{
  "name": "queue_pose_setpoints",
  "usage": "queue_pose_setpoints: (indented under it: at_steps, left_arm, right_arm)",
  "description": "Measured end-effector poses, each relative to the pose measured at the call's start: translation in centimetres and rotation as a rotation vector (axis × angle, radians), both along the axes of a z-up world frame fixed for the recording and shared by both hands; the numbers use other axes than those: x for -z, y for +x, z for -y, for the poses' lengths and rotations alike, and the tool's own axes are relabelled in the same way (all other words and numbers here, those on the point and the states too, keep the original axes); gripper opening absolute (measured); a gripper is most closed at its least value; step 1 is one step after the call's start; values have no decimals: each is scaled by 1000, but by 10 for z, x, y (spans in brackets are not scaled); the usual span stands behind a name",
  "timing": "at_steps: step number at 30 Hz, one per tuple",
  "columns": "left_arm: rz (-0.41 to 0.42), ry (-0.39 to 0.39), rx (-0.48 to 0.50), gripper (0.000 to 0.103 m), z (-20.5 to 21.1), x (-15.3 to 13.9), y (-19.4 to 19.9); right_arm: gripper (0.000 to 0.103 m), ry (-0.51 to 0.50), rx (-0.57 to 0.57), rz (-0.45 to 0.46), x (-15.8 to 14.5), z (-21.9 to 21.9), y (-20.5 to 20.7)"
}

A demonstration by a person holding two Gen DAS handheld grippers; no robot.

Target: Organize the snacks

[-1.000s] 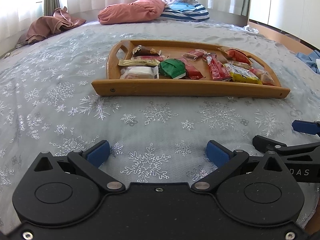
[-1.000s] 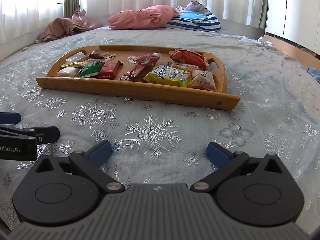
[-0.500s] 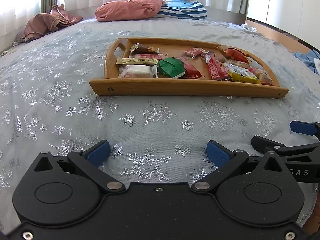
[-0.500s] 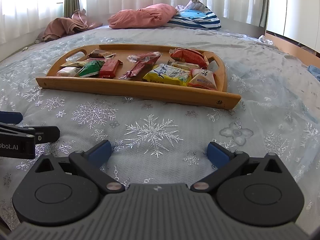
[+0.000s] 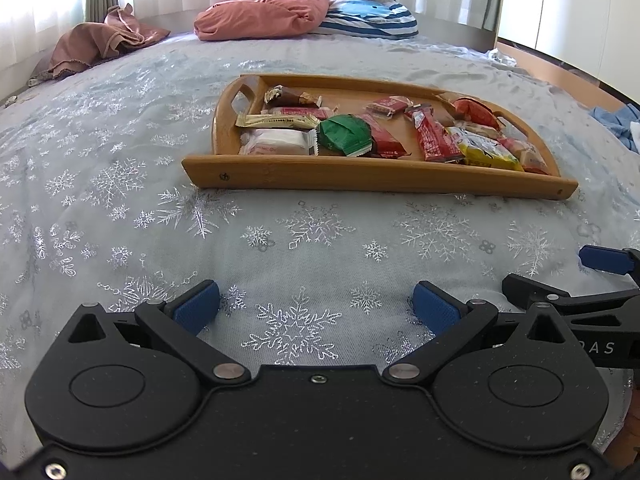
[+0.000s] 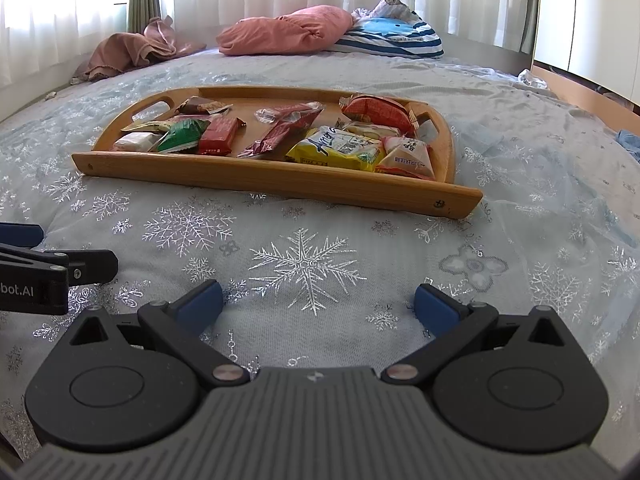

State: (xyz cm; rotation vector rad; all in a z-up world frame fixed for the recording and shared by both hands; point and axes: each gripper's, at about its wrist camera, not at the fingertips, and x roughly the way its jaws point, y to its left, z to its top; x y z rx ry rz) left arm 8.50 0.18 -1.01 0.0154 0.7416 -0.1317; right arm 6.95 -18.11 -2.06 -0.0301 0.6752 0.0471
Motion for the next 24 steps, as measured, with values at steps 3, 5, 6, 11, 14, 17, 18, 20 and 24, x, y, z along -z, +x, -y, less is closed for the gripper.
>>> queue_pose_setpoints:
  at_steps: [3,5,6,11,14,17,18,20,24]
  left_arm:
    - [0,1,0,103,0,0,0]
    - [1,2,0,103,0,0,0]
    - [1,1,0,103,0,0,0]
    - [-3,-5,-4,103,-1,0,1]
    - [-3,-5,-4,103,-1,0,1]
    - [-3,-5,-5,103,-1,0,1]
    - [-3,-6,-5,103,-1,0,1]
    - [-3,-6,-5,103,-1,0,1]
    - [-3,-6,-5,103,-1,0,0]
  right_arm:
    - [103,-1,0,0,0,0,0]
    - [103,-1,0,0,0,0,0]
    - [103,-1,0,0,0,0,0]
    - [103,-2,-1,-1,1,-1,0]
    - [103,-3,-1,-1,1,-1,0]
    - [103,-2,-1,-1,1,-1,0]
    - [103,-2,-1,0,1,-1,0]
    - [103,-2,-1,-1,1,-1,0]
    - [103,-2,-1,-1,1,-1,0]
